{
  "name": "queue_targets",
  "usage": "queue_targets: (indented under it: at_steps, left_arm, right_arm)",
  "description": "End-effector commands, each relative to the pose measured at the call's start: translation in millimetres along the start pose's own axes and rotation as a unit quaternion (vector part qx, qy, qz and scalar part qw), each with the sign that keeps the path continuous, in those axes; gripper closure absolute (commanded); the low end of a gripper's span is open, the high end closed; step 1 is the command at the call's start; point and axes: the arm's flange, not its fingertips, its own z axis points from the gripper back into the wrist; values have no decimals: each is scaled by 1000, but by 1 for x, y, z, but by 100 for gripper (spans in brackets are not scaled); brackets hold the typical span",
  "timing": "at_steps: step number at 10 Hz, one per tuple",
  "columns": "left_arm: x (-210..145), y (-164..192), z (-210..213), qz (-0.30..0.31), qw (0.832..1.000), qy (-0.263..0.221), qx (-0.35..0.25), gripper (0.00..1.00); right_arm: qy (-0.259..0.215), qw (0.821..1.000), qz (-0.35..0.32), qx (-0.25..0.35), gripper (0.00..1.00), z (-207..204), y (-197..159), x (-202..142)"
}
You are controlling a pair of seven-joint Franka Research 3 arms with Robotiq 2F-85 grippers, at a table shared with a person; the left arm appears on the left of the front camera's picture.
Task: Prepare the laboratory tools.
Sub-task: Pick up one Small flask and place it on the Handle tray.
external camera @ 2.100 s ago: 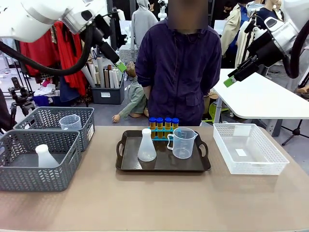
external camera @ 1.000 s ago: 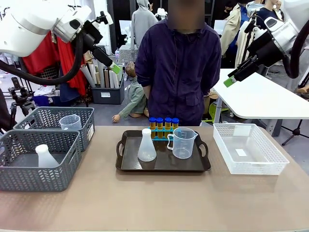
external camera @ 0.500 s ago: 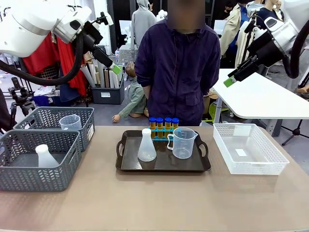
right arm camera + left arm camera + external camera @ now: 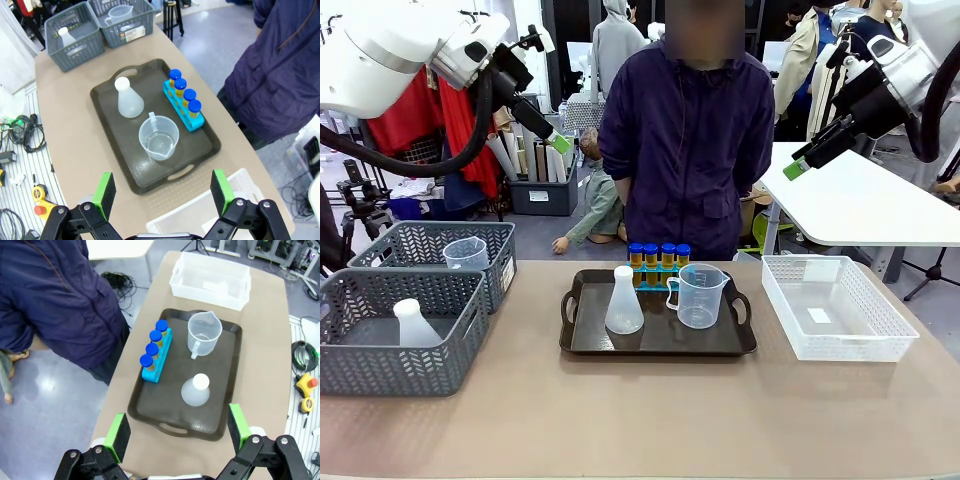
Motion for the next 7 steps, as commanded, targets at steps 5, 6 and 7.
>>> queue_targets:
  at_steps: [5, 6, 7]
  left_arm:
    - [-2, 1, 3, 1, 1000, 2, -1, 0]
    - [-2, 1, 3, 1, 1000, 2, -1, 0]
    - [-2, 1, 3, 1, 1000, 2, -1, 0]
  right_arm:
    - [-1, 1000, 4, 2, 0, 1, 0, 0]
    - [-1, 1000, 4, 2, 0, 1, 0, 0]
    - [-1, 1000, 4, 2, 0, 1, 0, 0]
